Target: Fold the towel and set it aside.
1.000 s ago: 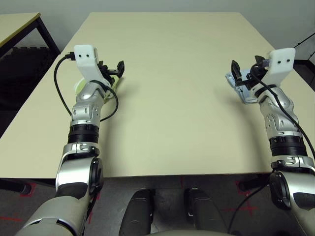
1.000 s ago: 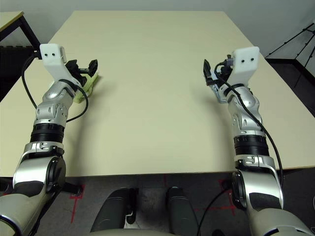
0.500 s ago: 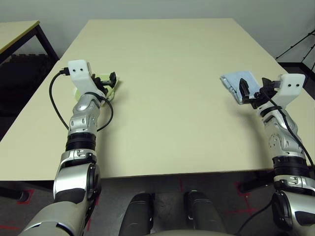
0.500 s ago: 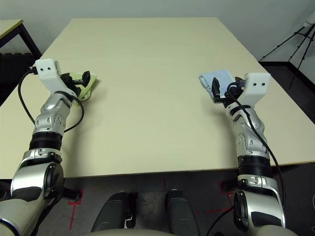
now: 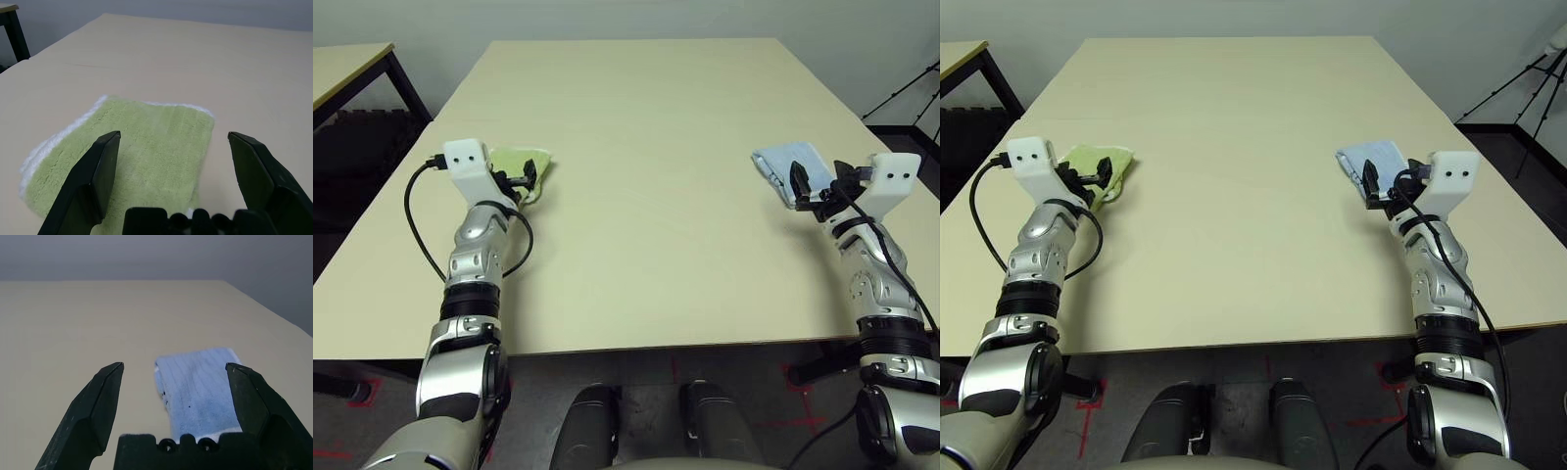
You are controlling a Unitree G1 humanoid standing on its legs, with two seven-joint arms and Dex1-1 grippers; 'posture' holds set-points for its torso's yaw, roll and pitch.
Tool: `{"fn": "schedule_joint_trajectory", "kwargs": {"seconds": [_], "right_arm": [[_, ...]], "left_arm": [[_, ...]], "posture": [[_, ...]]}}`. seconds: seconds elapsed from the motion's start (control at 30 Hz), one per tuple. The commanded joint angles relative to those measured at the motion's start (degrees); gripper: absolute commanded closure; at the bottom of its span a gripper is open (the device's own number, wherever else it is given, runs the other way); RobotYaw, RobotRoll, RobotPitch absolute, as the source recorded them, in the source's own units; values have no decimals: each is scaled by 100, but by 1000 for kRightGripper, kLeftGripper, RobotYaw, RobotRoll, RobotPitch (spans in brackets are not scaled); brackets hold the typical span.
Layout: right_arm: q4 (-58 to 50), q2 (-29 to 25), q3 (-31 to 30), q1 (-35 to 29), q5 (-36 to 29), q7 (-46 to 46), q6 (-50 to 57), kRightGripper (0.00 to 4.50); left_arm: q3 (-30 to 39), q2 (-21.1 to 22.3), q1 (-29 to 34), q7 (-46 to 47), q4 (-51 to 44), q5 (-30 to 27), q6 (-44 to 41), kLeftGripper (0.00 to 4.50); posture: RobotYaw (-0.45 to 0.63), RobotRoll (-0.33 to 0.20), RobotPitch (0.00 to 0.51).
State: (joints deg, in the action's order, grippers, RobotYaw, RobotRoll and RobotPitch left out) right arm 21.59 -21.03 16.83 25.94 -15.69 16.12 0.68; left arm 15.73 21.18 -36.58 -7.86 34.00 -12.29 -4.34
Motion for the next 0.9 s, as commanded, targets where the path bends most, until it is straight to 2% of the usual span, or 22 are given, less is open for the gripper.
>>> {"fn": "schedule_joint_trajectory", "kwargs": {"seconds": [0.03,0.47,0.9], "right_arm": [[-90,-34,41,-88,-21,11,68,0],[-410,113,-45,-270,7,-23,144,0],[-267,174,-4,-326,96,-77,-296,0]], "left_arm": [[-42,7,122,39,-160,89,-102,48],[-29,98,363,-83,-487,63,-216,48],[-98,114,599,-491,-406,153,503,48]], "posture": [[17,0,71],[36,0,95],[36,0,90]]}}
